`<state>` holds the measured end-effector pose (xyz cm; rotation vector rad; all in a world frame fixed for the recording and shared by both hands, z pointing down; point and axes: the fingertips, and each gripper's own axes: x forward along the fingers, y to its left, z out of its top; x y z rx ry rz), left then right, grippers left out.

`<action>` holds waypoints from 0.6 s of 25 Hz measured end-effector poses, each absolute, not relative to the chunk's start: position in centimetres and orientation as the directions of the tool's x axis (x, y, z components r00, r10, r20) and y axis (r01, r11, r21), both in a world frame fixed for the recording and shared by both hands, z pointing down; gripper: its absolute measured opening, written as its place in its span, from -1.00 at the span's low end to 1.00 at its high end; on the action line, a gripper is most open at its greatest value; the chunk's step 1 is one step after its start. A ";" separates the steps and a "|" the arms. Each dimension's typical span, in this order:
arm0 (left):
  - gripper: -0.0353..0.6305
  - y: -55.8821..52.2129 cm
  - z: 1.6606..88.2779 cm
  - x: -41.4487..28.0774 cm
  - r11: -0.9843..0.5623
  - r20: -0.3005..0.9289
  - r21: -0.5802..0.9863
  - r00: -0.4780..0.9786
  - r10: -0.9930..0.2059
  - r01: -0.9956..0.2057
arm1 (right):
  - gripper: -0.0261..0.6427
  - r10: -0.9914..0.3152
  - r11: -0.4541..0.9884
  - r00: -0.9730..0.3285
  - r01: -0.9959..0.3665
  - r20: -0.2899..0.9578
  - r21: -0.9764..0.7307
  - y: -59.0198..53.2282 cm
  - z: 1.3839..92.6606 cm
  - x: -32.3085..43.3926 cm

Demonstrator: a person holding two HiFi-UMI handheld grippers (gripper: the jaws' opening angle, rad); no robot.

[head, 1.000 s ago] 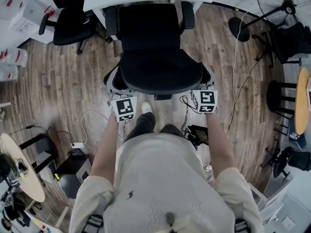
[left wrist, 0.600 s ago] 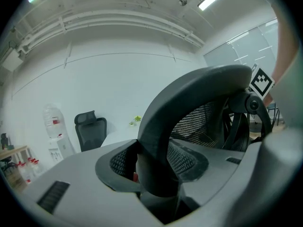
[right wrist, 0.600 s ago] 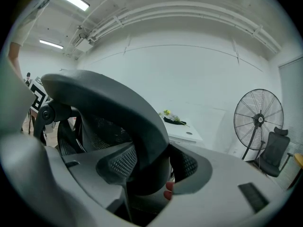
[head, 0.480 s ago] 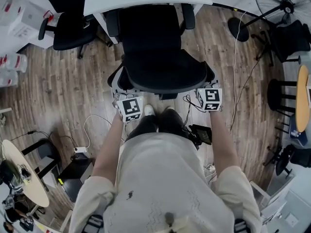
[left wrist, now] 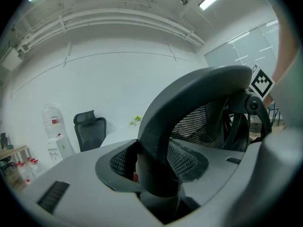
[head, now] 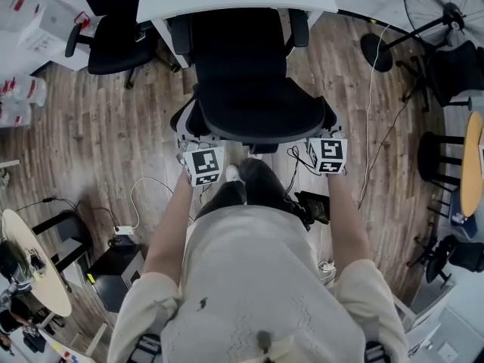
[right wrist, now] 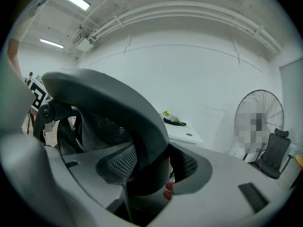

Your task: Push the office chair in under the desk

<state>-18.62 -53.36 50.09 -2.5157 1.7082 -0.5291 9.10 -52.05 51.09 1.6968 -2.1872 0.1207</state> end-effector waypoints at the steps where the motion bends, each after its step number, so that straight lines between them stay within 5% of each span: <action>1: -0.25 -53.6 50.0 -18.6 -0.386 0.243 -0.237 0.330 -0.912 -0.892 | -0.25 -0.919 0.272 -0.208 -0.949 0.336 0.157 -52.2 51.1 9.1; 15: -0.25 -57.0 50.1 -17.7 -0.385 0.243 -0.233 0.330 -0.912 -0.893 | -0.25 -0.920 0.273 -0.207 -0.948 0.334 0.165 -55.8 51.3 10.0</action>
